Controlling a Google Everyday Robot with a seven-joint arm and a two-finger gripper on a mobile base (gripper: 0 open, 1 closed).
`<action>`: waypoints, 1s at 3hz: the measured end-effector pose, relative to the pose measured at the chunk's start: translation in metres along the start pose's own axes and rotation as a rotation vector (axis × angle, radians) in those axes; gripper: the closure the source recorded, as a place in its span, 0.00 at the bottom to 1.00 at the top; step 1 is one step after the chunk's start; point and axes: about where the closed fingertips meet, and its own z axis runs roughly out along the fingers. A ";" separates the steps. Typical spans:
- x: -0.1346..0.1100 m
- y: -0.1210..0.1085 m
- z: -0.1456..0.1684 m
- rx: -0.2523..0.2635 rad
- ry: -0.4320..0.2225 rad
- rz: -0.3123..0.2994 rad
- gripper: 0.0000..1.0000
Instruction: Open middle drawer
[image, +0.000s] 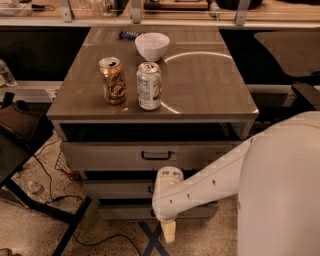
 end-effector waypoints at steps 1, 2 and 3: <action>-0.007 -0.010 0.010 -0.009 0.012 -0.020 0.00; -0.001 -0.024 0.029 -0.038 0.040 -0.018 0.01; 0.003 -0.028 0.047 -0.067 0.044 -0.019 0.23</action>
Offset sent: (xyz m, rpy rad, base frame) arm 0.0426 0.0058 -0.0343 -0.0767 0.0376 0.0079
